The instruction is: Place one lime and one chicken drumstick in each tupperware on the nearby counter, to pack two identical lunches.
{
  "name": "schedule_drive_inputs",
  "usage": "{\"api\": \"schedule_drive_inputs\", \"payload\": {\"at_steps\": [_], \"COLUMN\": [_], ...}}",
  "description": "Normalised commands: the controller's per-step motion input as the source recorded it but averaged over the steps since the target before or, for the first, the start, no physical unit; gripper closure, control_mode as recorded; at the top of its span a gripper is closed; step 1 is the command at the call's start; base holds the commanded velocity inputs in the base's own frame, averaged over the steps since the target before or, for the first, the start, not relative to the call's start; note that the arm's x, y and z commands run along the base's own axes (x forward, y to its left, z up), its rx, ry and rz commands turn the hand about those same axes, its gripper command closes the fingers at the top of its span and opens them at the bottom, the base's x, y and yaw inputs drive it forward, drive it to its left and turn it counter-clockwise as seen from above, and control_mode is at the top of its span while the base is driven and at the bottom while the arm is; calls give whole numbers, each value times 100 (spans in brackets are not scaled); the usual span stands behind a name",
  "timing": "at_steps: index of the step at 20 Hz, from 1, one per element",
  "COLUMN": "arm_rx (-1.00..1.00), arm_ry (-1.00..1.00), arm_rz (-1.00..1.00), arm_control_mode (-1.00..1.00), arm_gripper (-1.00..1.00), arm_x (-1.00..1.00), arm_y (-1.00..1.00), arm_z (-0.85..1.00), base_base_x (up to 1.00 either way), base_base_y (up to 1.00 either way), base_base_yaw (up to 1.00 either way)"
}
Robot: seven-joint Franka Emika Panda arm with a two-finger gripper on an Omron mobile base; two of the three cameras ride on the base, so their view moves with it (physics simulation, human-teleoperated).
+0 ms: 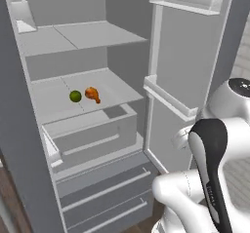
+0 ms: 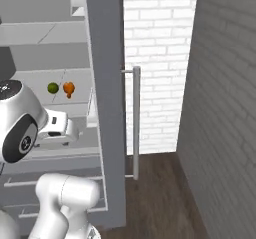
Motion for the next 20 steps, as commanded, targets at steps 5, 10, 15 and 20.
{"api": "schedule_drive_inputs", "payload": {"at_steps": [5, 10, 15, 20], "arm_rx": [0, 0, 0, 0], "arm_ry": [0, 0, 0, 0], "arm_rz": [0, 0, 0, 0], "arm_control_mode": [100, 100, 100, 100], "arm_gripper": [-100, -100, -100, -100], "arm_x": [0, 0, 0, 0], "arm_y": [0, 0, 0, 0], "arm_z": [0, 0, 0, 0], "base_base_x": [14, -19, 55, 65], "base_base_y": [-9, 72, 25, 0], "base_base_yaw": [15, 17, 32, 39]}}
